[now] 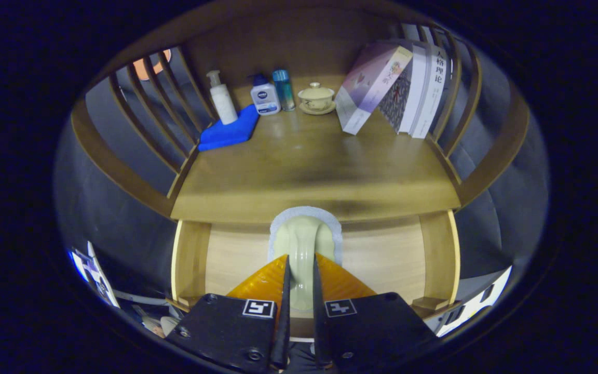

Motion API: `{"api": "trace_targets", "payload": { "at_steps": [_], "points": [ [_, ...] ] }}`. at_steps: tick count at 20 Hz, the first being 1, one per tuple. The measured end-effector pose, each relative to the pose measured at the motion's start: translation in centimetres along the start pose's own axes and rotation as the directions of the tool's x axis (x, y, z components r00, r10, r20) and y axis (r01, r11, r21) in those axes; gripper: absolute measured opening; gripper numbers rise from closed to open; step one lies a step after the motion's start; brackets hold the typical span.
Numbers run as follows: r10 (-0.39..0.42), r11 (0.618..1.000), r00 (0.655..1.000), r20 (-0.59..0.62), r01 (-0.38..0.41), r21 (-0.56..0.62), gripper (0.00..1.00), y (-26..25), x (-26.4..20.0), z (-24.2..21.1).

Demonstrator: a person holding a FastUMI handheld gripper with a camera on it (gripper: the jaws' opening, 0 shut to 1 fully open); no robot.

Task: Pull open the drawer, take out the items inside it, and place them on the countertop above the cabinet.

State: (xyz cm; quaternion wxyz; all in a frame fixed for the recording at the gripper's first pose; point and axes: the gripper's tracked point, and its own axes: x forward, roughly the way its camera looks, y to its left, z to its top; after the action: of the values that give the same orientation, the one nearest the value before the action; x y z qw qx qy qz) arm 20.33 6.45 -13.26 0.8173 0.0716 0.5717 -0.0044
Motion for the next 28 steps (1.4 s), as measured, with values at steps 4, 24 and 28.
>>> {"api": "trace_targets", "payload": {
  "at_steps": [4, 24, 28],
  "points": [
    [0.003, 1.0, 1.0, 0.001, -0.003, 0.014, 0.22, 0.6, 0.8, 3.5],
    [-0.05, 0.999, 0.999, 0.006, 0.05, 0.009, 0.22, -0.4, 9.2, 12.5],
    [-0.039, 0.999, 0.998, 0.048, 0.038, 0.012, 0.23, -0.5, 9.3, 12.5]
  ]
}}
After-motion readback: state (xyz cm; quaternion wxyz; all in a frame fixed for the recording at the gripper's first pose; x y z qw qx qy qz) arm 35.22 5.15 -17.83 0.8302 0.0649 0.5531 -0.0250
